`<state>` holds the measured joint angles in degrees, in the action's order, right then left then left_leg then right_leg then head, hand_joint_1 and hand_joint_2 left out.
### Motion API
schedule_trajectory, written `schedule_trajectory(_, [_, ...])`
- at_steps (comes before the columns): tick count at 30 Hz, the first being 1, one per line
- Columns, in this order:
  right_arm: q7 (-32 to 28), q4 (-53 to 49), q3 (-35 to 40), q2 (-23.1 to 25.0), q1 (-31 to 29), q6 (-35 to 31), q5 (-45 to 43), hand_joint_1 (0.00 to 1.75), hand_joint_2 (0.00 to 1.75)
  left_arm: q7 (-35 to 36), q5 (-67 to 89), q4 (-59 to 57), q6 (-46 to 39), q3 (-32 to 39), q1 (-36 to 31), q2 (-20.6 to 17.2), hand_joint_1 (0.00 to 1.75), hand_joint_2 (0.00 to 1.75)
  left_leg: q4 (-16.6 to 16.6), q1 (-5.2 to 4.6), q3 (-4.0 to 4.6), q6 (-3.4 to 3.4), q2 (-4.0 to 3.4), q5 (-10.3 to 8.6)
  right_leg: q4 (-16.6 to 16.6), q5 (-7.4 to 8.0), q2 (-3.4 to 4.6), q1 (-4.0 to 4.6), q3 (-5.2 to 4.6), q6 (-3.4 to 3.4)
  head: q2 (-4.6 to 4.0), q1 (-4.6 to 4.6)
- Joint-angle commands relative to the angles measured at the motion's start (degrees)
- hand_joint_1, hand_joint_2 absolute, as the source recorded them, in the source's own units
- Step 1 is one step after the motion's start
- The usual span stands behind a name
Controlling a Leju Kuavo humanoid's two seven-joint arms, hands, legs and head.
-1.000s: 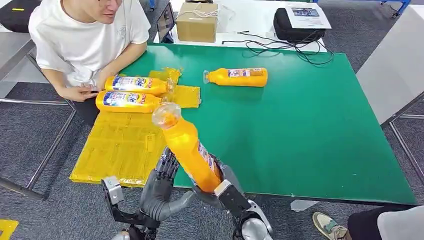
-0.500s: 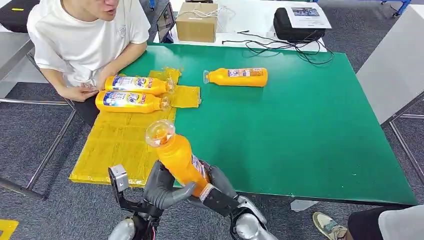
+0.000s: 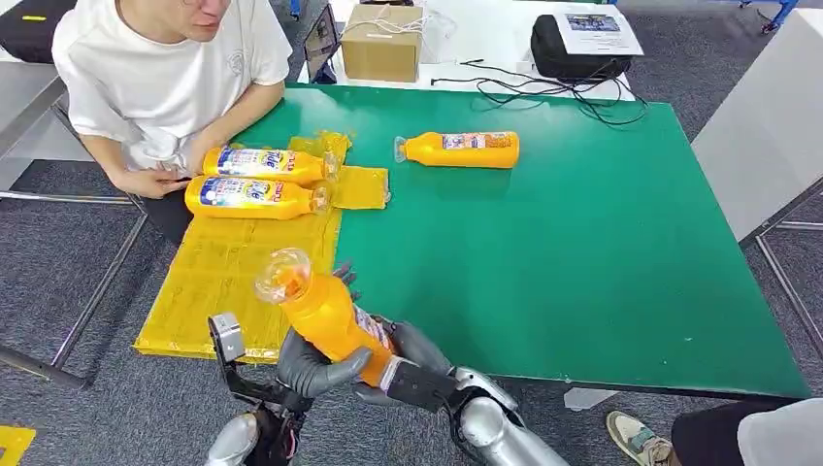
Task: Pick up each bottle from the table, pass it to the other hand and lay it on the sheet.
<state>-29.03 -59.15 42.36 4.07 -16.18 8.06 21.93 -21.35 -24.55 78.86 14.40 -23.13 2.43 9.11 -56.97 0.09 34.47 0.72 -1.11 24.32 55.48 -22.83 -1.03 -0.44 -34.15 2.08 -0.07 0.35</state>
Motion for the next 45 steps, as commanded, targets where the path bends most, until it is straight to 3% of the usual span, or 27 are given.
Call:
schedule_trajectory(1, [0.10, 1.85, 5.56, -0.52, -2.13, 3.84, -2.23, 0.33, 1.75, -0.40, 0.42, -2.96, 3.40, -2.11, -3.08, -0.22, 1.75, 1.75, 0.03, 0.01, -0.10, -0.03, 0.10, 0.02, -0.02, -0.04, -0.01, 0.00, 0.11, -0.03, 0.00, 0.00])
schedule_trajectory(3, [0.46, 1.56, 5.23, -0.08, -1.70, 3.14, -2.41, 0.00, 1.75, -0.87, 1.34, -2.48, 3.51, -2.12, -2.48, -0.50, 1.75, 1.75, 0.02, 0.02, -0.17, -0.04, 0.10, 0.06, -0.01, -0.07, 0.02, 0.01, 0.18, -0.04, 0.00, 0.00])
schedule_trajectory(5, [0.72, 1.50, 5.16, 0.08, -1.59, 2.66, -2.27, 0.00, 1.75, -1.00, 1.58, -2.37, 3.55, -2.14, -2.32, -0.58, 1.75, 1.75, 0.00, 0.04, -0.31, -0.07, 0.16, 0.13, 0.02, -0.16, 0.04, 0.02, 0.33, -0.08, 0.00, 0.00])
schedule_trajectory(6, [0.88, 0.24, 4.83, 0.40, -0.90, -0.96, -0.19, 0.00, 0.00, -1.25, 1.98, -1.84, 3.39, -1.84, -1.64, -0.55, 1.75, 1.75, 0.01, 0.01, -0.17, -0.04, 0.11, 0.06, 0.01, -0.08, 0.01, 0.00, 0.17, -0.05, 0.00, 0.02])
schedule_trajectory(7, [-0.77, -1.62, 4.65, 0.77, 0.16, -4.66, 1.93, 0.00, 0.00, -1.51, 2.74, -1.28, 3.13, -1.86, -1.14, -0.61, 1.75, 1.75, 0.00, 0.03, -0.25, -0.06, 0.13, 0.12, 0.03, -0.14, 0.03, 0.01, 0.26, -0.07, 0.00, 0.02])
schedule_trajectory(11, [-1.21, -7.86, 2.52, 2.37, 3.84, -8.92, 1.76, 0.00, 0.00, -1.64, 4.43, -0.35, 0.31, -1.70, -0.16, -0.48, 1.75, 1.75, -0.02, 0.06, -0.33, -0.09, 0.14, 0.20, 0.05, -0.21, 0.07, 0.03, 0.34, -0.10, 0.00, 0.00])
schedule_trajectory(20, [-1.03, -8.41, 2.38, 2.11, 3.96, -9.04, 1.86, 0.00, 0.00, -1.63, 4.44, -0.43, 0.27, -1.72, -0.37, -0.42, 1.75, 1.75, -0.04, 0.03, -0.28, -0.06, 0.19, 0.17, 0.07, -0.20, 0.01, 0.01, 0.30, -0.07, 0.00, 0.02])
schedule_trajectory(26, [-4.53, -14.02, 0.05, 2.91, 7.70, -17.88, 4.03, 0.00, 0.00, -2.52, 8.71, -0.06, -8.94, -0.99, -1.10, 0.35, 1.75, 1.75, -0.01, 0.01, -0.04, -0.04, 0.15, 0.05, 0.04, -0.09, -0.06, -0.01, 0.08, -0.05, 0.00, 0.02])
schedule_trajectory(30, [-7.97, -19.41, -1.99, 3.14, 11.32, -26.48, 4.73, 0.00, 0.00, -4.46, 17.15, 0.22, -13.78, -0.75, -2.08, -1.71, 1.75, 1.75, -0.03, 0.03, -0.21, -0.06, 0.16, 0.16, 0.07, -0.19, 0.00, 0.01, 0.25, -0.08, 0.00, 0.02])
schedule_trajectory(34, [-9.13, -22.73, -9.07, 4.82, 15.00, -33.36, 0.68, 0.00, 0.00, -3.46, 24.73, 1.75, -16.71, 1.19, -2.13, -4.35, 1.75, 1.75, 0.03, 0.03, -0.16, -0.09, 0.13, 0.10, 0.04, -0.13, 0.01, 0.01, 0.17, -0.10, 0.00, -0.02])
schedule_trajectory(38, [-10.85, -25.45, -16.43, 6.06, 19.19, -37.40, -2.40, 0.00, 0.00, -1.37, 40.05, 3.83, -25.12, 2.69, -1.55, -5.64, 1.75, 1.75, 0.07, 0.01, -0.16, -0.08, 0.24, 0.07, 0.01, -0.13, -0.11, 0.00, 0.16, -0.09, 0.00, -0.02])
schedule_trajectory(40, [-10.97, -26.76, -18.62, 6.16, 20.71, -37.95, -3.71, 0.00, 0.00, -0.39, 44.30, 5.42, -25.16, 1.52, -0.97, -6.11, 1.75, 1.75, 0.02, 0.05, -0.10, -0.06, 0.26, 0.06, 0.00, -0.13, -0.15, 0.04, 0.14, -0.07, 0.00, 0.04])
schedule_trajectory(43, [-10.97, -28.26, -18.56, 5.44, 21.86, -39.37, -5.12, 0.00, 0.00, 4.26, 60.25, 4.09, -32.51, -0.02, -1.35, -7.62, 1.75, 1.75, 0.04, 0.03, -0.10, -0.04, 0.20, 0.07, 0.00, -0.13, -0.09, 0.01, 0.13, -0.06, 0.00, 0.02])
schedule_trajectory(45, [-10.97, -28.46, -18.36, 5.39, 22.12, -39.53, -5.08, 0.00, 0.00, 4.01, 59.95, 3.47, -32.38, 0.27, -1.56, -7.83, 1.75, 1.75, 0.08, -0.03, -0.07, -0.03, 0.20, 0.03, -0.01, -0.10, -0.11, -0.04, 0.10, -0.05, 0.00, 0.00])
